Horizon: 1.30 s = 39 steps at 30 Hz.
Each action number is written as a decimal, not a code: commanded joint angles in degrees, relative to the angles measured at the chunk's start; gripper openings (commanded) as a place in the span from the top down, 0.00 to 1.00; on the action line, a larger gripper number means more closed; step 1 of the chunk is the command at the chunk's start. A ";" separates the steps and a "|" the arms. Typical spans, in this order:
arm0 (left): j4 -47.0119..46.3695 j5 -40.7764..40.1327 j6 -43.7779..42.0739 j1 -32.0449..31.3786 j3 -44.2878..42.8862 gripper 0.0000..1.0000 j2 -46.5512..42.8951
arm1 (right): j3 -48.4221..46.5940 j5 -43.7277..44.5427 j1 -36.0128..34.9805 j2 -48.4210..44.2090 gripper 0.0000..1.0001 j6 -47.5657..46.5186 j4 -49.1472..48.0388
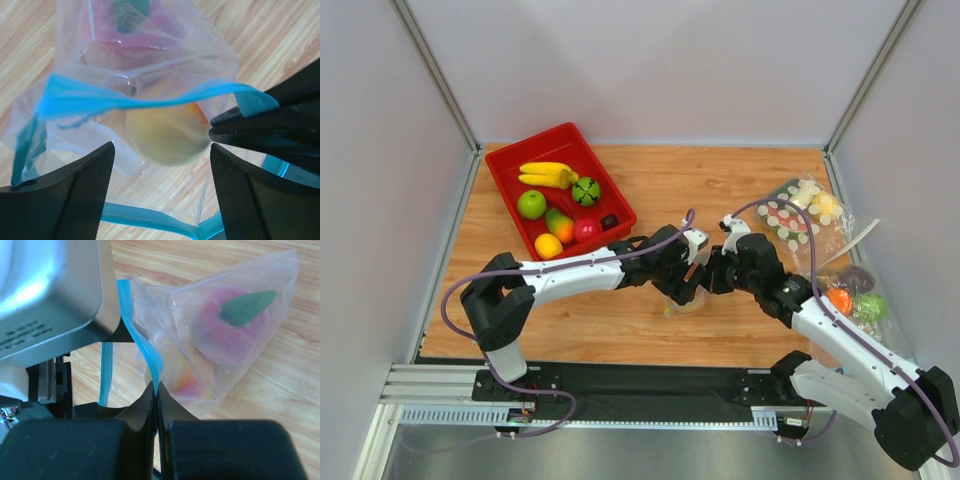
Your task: Open the zip-top bag and remove the fake food
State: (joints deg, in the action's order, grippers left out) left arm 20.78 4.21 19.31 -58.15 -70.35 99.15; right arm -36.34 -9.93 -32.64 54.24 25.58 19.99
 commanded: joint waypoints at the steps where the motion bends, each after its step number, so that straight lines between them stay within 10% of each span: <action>1: -4.68 -2.01 1.08 -0.47 1.17 0.16 0.34 | 0.74 0.44 -0.05 -1.41 1.00 0.87 -0.48; 24: -16.47 1.86 6.18 -1.17 0.65 0.09 6.75 | 3.82 3.78 -0.14 -2.65 1.00 2.01 -0.48; 31: -16.55 1.16 5.74 -1.18 1.43 0.56 5.80 | 4.17 5.36 -0.05 -2.91 1.00 1.93 -0.04; 39: -16.82 -1.75 5.21 -1.26 4.43 0.62 -0.97 | 4.61 6.86 -0.05 -1.86 1.00 1.66 0.23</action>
State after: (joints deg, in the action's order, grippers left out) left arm 6.79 4.19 24.77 -58.98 -66.48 102.91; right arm -32.60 -3.70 -32.45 52.40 26.76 20.84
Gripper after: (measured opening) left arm 0.800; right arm 0.006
